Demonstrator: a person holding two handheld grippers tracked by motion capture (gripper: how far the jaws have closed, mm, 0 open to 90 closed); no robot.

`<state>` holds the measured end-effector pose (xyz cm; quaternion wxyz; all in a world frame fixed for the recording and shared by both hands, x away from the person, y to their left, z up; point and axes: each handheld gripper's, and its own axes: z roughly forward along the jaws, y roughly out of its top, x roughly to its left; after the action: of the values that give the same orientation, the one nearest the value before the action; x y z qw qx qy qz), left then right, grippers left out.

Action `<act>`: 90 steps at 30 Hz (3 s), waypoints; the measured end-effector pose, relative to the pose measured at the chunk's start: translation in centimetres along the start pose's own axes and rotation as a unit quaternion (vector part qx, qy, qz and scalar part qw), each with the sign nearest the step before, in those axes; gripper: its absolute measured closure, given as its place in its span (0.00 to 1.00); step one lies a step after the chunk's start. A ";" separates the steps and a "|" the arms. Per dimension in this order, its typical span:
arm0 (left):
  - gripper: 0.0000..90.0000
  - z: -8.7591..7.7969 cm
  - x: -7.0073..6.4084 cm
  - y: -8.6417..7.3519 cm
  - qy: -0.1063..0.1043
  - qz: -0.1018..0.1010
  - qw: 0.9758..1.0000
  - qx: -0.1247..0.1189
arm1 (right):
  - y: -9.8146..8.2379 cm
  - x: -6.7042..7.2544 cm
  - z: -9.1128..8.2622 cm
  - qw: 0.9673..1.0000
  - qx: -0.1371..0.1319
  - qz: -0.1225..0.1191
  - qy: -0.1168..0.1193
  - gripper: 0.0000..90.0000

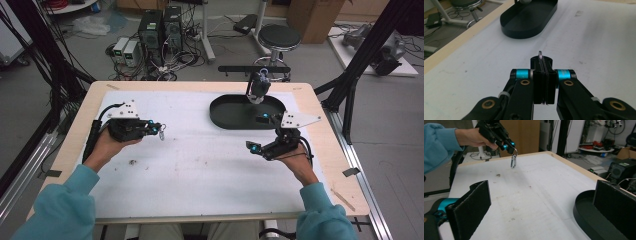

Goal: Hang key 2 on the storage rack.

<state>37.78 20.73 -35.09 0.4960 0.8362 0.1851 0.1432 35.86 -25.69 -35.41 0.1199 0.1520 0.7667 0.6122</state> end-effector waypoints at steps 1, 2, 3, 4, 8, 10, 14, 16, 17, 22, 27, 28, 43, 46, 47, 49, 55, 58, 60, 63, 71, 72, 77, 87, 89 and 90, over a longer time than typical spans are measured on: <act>0.98 0.2 -0.1 0.2 -0.005 -0.004 1.000 -0.007 | 0.2 0.0 0.1 1.000 0.001 -0.001 0.003 0.01; 0.98 0.3 -0.3 0.4 -0.010 -0.007 1.000 -0.014 | 0.3 0.0 0.3 1.000 0.003 0.000 0.007 0.01; 0.98 0.5 -0.4 0.5 -0.015 -0.009 1.000 -0.021 | 0.5 0.0 0.4 1.000 0.004 -0.002 0.010 0.01; 0.98 0.6 -0.5 0.7 -0.020 -0.010 0.999 -0.026 | 0.7 0.0 0.6 1.000 0.006 -0.005 0.013 0.01; 0.98 1.3 -1.0 1.3 -0.040 -0.015 0.998 -0.046 | 1.4 0.1 1.5 0.999 0.013 -0.012 0.030 0.01; 0.98 1.7 -1.2 1.6 -0.047 -0.013 0.997 -0.053 | 1.8 0.2 2.1 0.999 0.019 -0.014 0.042 0.01; 0.98 2.2 -1.5 2.0 -0.061 -0.019 0.995 -0.073 | 2.2 0.2 3.0 0.998 0.030 -0.018 0.059 0.01; 0.98 2.5 -1.7 2.3 -0.067 -0.022 0.994 -0.081 | 2.3 0.2 3.4 0.997 0.035 -0.017 0.067 0.01; 0.98 2.7 -1.7 2.4 -0.068 -0.021 0.994 -0.084 | 2.3 0.2 3.6 0.997 0.039 -0.016 0.072 0.01; 0.98 3.7 -2.2 3.0 -0.083 -0.019 0.992 -0.089 | 2.8 0.1 4.4 0.995 0.048 -0.016 0.083 0.01; 0.98 4.7 -2.5 3.3 -0.110 -0.021 0.989 -0.093 | 3.1 -0.1 5.1 0.994 0.047 -0.020 0.095 0.02; 0.98 4.8 -2.5 3.4 -0.115 -0.021 0.989 -0.093 | 3.1 -0.2 5.3 0.994 0.046 -0.021 0.099 0.03; 0.98 6.7 -3.8 4.2 -0.152 -0.016 0.984 -0.097 | 3.0 -0.3 6.7 0.988 0.064 -0.004 0.139 0.08; 0.98 6.7 -3.9 4.3 -0.155 -0.018 0.983 -0.100 | 3.2 -0.2 7.2 0.987 0.072 -0.008 0.145 0.08; 0.98 6.7 -3.8 4.3 -0.156 -0.014 0.983 -0.098 | 3.2 -0.2 7.5 0.987 0.071 -0.012 0.145 0.08; 0.98 6.7 -3.9 4.3 -0.157 -0.014 0.982 -0.099 | 3.4 -0.2 7.8 0.986 0.073 -0.016 0.151 0.19; 0.98 6.7 -4.1 4.3 -0.162 -0.011 0.981 -0.104 | 3.8 -0.1 8.9 0.982 0.075 -0.020 0.170 0.33; 0.98 6.6 -4.2 4.4 -0.168 -0.008 0.980 -0.106 | 4.0 0.0 9.2 0.980 0.074 -0.031 0.181 0.44; 0.98 6.6 -4.3 4.4 -0.166 -0.011 0.980 -0.109 | 4.0 0.1 9.4 0.979 0.078 -0.034 0.185 0.49; 0.98 6.5 -4.3 4.4 -0.172 -0.008 0.979 -0.110 | 4.0 0.2 9.6 0.978 0.081 -0.040 0.188 0.55; 0.98 6.5 -4.7 4.5 -0.177 -0.002 0.978 -0.112 | 4.1 0.5 9.7 0.976 0.088 -0.044 0.194 0.69; 0.98 6.5 -4.8 4.6 -0.180 0.000 0.977 -0.112 | 4.1 0.5 9.7 0.976 0.087 -0.048 0.193 0.71; 0.98 6.7 -4.9 4.6 -0.179 0.004 0.978 -0.108 | 4.2 0.7 9.6 0.975 0.091 -0.053 0.198 0.80; 0.98 6.8 -5.0 4.5 -0.181 0.008 0.977 -0.109 | 4.3 0.7 9.6 0.973 0.094 -0.067 0.200 0.95; 0.98 6.8 -5.0 4.6 -0.181 0.008 0.977 -0.110 | 4.3 0.7 9.6 0.973 0.093 -0.066 0.201 0.95; 0.98 6.8 -5.0 4.5 -0.180 0.009 0.977 -0.109 | 4.3 0.8 9.6 0.973 0.094 -0.066 0.201 0.96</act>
<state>36.94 11.19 -34.53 0.6080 0.7909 0.0679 0.0140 39.09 -15.84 -33.35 -0.0113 -0.0143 0.8375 0.5461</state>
